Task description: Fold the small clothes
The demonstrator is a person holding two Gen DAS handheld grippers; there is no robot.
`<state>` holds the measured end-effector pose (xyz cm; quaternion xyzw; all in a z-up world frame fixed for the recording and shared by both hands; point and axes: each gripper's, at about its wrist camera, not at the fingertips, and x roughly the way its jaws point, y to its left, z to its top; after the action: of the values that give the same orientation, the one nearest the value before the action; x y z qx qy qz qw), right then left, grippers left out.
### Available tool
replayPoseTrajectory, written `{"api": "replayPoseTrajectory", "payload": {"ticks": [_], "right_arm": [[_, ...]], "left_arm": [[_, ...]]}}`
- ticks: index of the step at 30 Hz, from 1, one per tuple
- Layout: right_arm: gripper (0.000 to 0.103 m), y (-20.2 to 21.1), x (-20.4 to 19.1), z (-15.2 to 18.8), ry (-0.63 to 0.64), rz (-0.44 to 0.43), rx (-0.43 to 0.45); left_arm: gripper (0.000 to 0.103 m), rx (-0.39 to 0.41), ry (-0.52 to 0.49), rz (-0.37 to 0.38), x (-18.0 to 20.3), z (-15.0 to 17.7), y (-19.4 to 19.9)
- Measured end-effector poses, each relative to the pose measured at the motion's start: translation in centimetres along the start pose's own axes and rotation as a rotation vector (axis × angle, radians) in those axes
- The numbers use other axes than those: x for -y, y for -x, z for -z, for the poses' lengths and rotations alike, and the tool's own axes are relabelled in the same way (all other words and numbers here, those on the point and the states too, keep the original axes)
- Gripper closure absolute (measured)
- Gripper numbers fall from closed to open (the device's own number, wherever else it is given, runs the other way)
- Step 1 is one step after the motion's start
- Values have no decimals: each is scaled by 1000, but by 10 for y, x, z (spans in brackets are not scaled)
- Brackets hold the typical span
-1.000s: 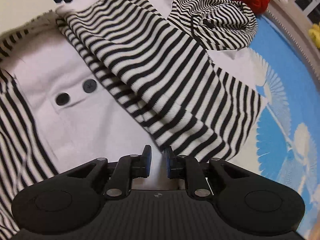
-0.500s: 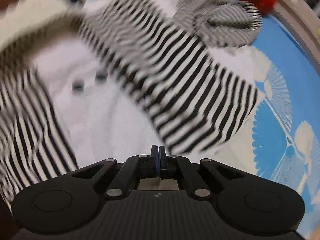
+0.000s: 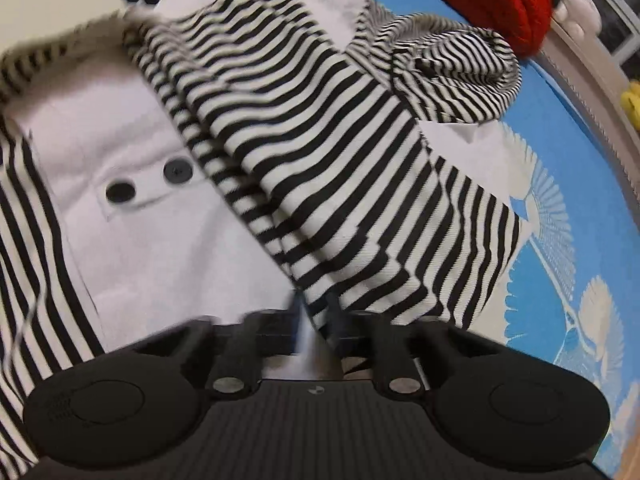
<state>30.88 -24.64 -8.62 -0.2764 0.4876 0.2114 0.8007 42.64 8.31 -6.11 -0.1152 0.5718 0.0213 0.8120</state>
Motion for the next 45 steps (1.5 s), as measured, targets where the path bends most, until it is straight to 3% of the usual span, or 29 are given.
{"api": "replayPoseTrajectory", "payload": {"ticks": [3,7,9,12,14,16,19,21,22,24,27,30,33,38,42,45], "right_arm": [[102,10,16,2,-64,-57,15],[103,26,22,8,-35,-138,17],[103,25,21,16,-14,-178,-31],[103,12,12,33,47,-135,-132],[103,17,20,33,-14,-153,-106],[103,33,36,26,-123,-178,-9],[81,53,63,14,-323,-178,140],[48,50,77,11,-453,-133,192],[43,43,79,9,-512,-95,200],[42,18,78,9,-587,-74,114],[39,-21,67,14,-570,-18,-109],[34,-23,72,10,-620,20,-134],[36,-7,79,-2,-697,76,-62],[35,22,82,-27,-726,193,87],[34,41,82,-39,-762,199,211],[34,45,83,-49,-791,179,257]], "left_arm": [[75,-1,-2,-1,1,0,-1],[75,-4,-10,-1,4,1,-4],[75,-3,-18,-3,5,2,-8],[75,-31,-21,-32,2,7,-21],[75,-33,-15,-44,-1,7,-22],[75,-26,-7,-47,-3,5,-19],[75,13,-14,-34,4,2,-5],[75,24,-29,-18,12,2,-2],[75,20,-31,-14,14,3,-3],[75,1,-18,-1,19,4,-7],[75,-19,21,29,21,3,-9],[73,7,30,50,26,-1,0],[63,40,9,62,35,-3,11],[48,89,-47,14,51,-2,18],[41,130,-90,-17,61,-1,23],[32,161,-117,-39,68,1,24]]}}
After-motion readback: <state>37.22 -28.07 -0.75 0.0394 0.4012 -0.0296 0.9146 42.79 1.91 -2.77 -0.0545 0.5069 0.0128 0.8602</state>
